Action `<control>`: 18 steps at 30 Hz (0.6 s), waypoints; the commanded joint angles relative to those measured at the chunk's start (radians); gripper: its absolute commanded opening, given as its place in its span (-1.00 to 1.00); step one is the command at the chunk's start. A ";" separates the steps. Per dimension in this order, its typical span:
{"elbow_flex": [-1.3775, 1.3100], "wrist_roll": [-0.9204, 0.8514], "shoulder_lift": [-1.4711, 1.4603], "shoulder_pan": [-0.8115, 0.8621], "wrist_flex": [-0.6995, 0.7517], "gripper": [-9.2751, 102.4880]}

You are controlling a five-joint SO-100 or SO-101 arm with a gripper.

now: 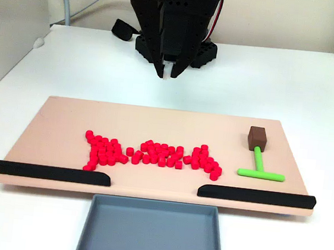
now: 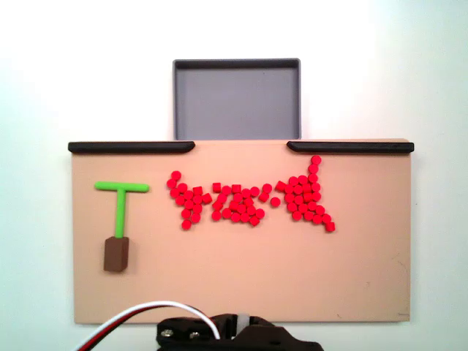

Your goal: Grasp a green tool by the dark brown handle.

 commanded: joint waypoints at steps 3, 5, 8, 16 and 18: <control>-0.031 0.038 -0.005 -0.028 0.005 -0.83; -0.035 0.049 -0.006 -0.049 0.005 -0.84; -0.043 0.058 -0.006 -0.092 -0.014 -0.84; -0.043 0.158 -0.018 -0.241 -0.163 -0.84; -0.043 0.170 -0.029 -0.259 -0.178 -0.84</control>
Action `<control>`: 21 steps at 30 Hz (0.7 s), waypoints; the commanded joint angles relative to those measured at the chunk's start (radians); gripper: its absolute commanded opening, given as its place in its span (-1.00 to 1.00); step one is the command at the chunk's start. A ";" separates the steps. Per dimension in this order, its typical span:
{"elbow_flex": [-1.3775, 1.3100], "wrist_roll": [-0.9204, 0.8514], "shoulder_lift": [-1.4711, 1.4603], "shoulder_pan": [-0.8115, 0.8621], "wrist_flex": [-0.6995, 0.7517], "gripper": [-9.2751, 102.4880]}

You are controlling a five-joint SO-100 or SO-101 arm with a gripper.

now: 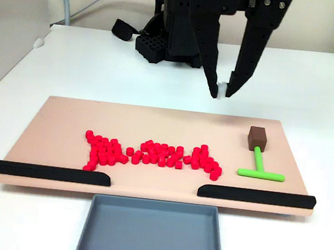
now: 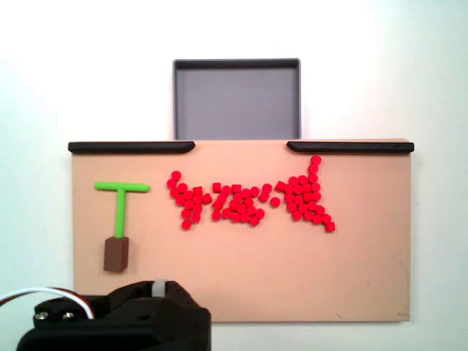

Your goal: Grasp a green tool by the dark brown handle.

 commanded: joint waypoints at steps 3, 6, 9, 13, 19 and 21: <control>-0.041 0.014 -0.008 -0.037 -0.035 -0.84; -0.041 0.017 -0.012 -0.057 -0.060 -0.84; -0.041 0.023 -0.014 -0.075 -0.071 -0.84; -0.092 0.078 -0.044 -0.086 -0.063 -0.84; -0.101 0.106 -0.078 -0.097 -0.057 -0.84; -0.100 0.118 -0.084 -0.106 -0.055 -0.84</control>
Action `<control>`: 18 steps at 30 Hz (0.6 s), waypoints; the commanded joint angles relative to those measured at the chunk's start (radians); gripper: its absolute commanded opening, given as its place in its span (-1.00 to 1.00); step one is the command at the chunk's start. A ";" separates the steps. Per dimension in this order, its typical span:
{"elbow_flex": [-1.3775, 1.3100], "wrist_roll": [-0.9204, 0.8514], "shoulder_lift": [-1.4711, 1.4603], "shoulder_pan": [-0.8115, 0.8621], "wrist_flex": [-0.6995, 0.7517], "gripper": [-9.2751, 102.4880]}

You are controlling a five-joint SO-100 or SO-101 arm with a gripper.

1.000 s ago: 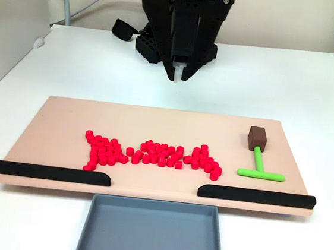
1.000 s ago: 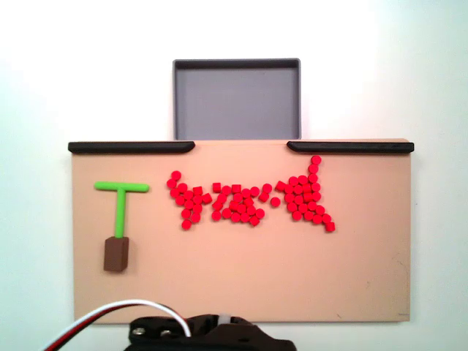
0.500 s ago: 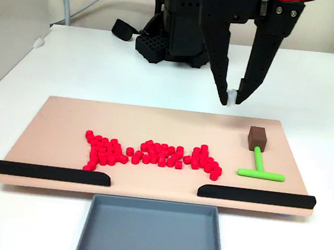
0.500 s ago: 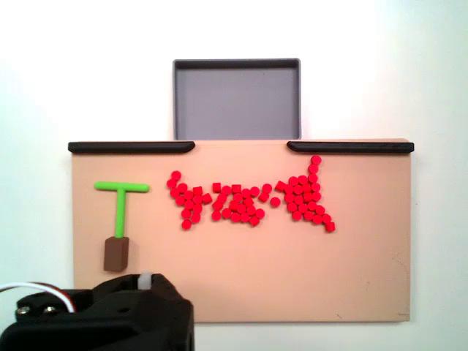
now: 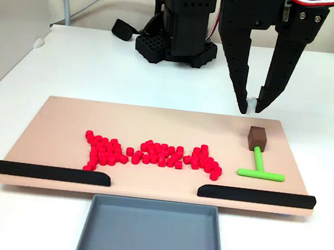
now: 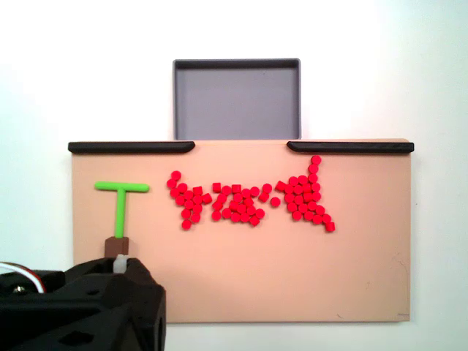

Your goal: Grasp a green tool by the dark brown handle.

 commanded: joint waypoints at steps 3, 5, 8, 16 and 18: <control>-0.023 0.034 0.000 -0.035 0.008 -0.84; -0.025 0.040 -0.011 -0.041 0.008 -0.84; -0.028 0.040 -0.025 -0.043 0.008 -0.84; -0.017 0.017 -0.005 -0.018 0.008 -0.58; -0.017 0.018 0.000 -0.011 0.008 -0.54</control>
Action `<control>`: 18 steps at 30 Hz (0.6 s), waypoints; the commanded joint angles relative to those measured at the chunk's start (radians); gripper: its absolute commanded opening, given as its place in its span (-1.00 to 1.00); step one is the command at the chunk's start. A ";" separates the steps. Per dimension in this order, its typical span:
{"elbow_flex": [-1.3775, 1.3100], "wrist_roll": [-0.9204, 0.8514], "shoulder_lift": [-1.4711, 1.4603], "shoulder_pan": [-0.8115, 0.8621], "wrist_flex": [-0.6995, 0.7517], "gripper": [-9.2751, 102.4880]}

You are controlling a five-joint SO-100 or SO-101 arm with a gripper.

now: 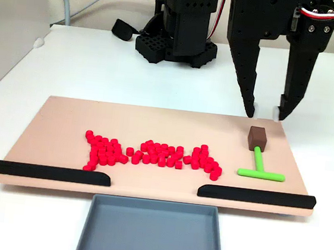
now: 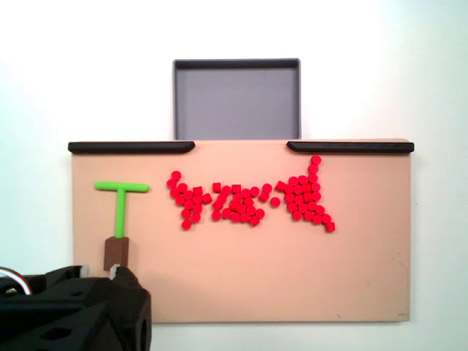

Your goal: Grasp a green tool by the dark brown handle.

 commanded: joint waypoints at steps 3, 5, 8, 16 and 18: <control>-0.023 -0.012 0.018 0.029 0.002 -0.52; -0.028 -0.014 0.002 0.034 0.002 -0.52; -0.029 -0.017 -0.015 0.041 0.000 -0.50; -0.032 -0.035 -0.043 0.049 -0.012 -0.49; -0.048 -0.032 -0.057 0.046 -0.012 -0.49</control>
